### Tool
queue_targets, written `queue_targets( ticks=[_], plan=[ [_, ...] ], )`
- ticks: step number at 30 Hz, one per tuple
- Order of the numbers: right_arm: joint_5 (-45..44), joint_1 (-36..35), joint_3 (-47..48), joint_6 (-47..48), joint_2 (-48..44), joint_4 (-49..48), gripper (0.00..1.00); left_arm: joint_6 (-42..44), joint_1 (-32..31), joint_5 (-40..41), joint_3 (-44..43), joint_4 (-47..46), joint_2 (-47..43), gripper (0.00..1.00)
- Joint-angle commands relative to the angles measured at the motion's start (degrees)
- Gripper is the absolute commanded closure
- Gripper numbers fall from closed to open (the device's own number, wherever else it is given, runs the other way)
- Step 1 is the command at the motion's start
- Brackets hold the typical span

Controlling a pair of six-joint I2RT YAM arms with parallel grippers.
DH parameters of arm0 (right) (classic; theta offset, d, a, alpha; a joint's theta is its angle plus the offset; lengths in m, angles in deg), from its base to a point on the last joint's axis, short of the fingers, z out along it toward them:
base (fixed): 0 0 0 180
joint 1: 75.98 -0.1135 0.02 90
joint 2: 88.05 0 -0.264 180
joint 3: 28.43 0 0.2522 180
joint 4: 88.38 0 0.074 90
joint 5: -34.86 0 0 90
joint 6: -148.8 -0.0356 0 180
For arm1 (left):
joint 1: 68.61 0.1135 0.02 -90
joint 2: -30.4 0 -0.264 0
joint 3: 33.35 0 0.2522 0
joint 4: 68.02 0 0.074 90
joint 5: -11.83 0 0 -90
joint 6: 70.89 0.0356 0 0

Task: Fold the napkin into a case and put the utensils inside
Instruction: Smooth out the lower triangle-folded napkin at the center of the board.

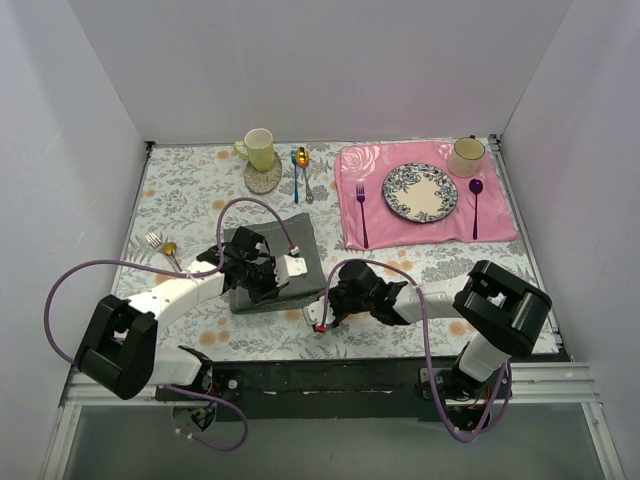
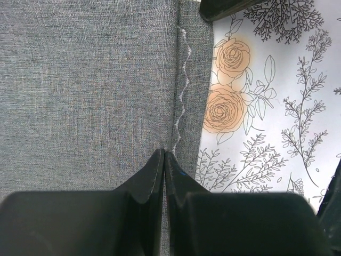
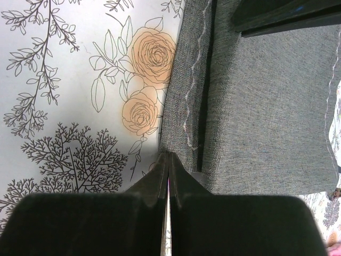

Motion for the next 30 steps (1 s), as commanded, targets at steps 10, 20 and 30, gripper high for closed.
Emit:
queue_targets(
  ticks=[10, 20, 30],
  plan=[
    [-1.1, -0.2, 0.9, 1.6, -0.4, 3.6, 0.99, 4.5, -0.1, -0.6, 0.3, 7.1, -3.9, 1.00],
    [-1.3, -0.2, 1.3, 1.6, -1.2, 5.1, 0.99, 4.8, 0.0, 0.0, 1.2, 7.2, -3.0, 1.00],
    [4.1, -0.2, 6.6, -2.9, -14.5, 21.5, 0.86, -3.2, 2.9, -1.8, 0.2, 6.4, -10.7, 0.55]
  ],
)
